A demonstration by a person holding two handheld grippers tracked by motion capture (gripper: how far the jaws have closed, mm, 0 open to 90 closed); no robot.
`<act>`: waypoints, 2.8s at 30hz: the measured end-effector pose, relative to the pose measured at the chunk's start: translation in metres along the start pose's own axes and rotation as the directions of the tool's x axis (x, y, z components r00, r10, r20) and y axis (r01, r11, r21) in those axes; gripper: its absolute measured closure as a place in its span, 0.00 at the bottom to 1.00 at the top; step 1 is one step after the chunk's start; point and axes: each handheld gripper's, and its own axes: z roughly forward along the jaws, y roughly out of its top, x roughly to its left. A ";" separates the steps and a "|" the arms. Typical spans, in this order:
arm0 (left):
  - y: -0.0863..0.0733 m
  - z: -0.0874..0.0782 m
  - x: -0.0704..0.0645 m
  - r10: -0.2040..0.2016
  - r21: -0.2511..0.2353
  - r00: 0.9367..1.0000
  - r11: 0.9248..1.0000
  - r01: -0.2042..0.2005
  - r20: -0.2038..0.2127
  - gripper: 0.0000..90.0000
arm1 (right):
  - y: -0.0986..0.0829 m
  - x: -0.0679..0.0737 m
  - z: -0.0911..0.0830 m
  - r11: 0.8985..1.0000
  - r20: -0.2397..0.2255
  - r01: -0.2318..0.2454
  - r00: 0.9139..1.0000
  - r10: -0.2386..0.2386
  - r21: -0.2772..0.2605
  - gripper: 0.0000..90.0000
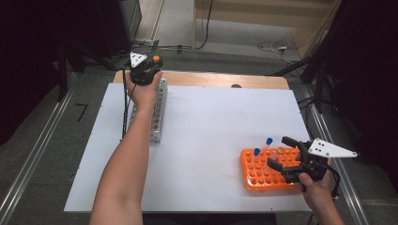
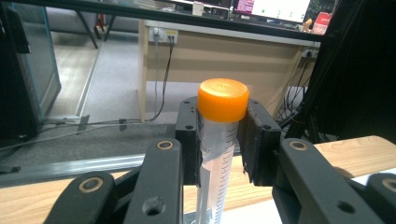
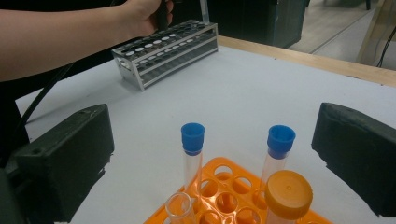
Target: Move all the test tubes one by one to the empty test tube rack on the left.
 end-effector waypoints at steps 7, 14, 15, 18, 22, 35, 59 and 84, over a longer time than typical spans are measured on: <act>-0.003 0.006 0.001 -0.002 0.032 1.000 0.999 0.001 0.013 0.80 | 0.000 0.000 0.001 1.000 0.002 -0.007 1.000 0.007 0.003 0.00; -0.010 0.010 -0.001 0.024 0.099 1.000 0.995 -0.024 0.006 0.80 | -0.001 0.000 0.001 1.000 0.002 -0.003 1.000 0.003 0.001 0.00; -0.010 0.011 -0.002 0.020 0.099 1.000 0.995 -0.020 0.006 0.79 | -0.001 -0.001 0.001 1.000 0.002 -0.003 1.000 0.003 0.001 0.00; -0.011 0.011 -0.002 0.008 0.129 1.000 0.992 -0.008 -0.003 0.79 | -0.001 -0.001 0.001 1.000 0.003 -0.004 1.000 0.004 0.000 0.00; -0.010 0.009 -0.002 -0.002 0.161 1.000 0.987 0.003 -0.006 0.79 | -0.001 -0.001 0.001 1.000 0.005 -0.003 1.000 0.003 0.000 0.00; -0.010 0.009 -0.006 0.084 0.229 0.996 0.971 -0.076 -0.025 0.78 | -0.002 -0.002 0.002 1.000 0.008 -0.007 1.000 0.007 0.004 0.00; -0.004 -0.051 -0.022 -0.116 0.204 0.971 0.976 0.072 0.210 0.01 | -0.002 -0.009 -0.005 1.000 0.022 -0.023 0.999 0.023 -0.006 0.00; -0.042 -0.178 -0.069 -0.033 0.138 0.943 0.990 -0.014 0.332 0.00 | -0.014 -0.028 -0.002 0.999 0.035 -0.046 0.998 0.045 0.024 0.05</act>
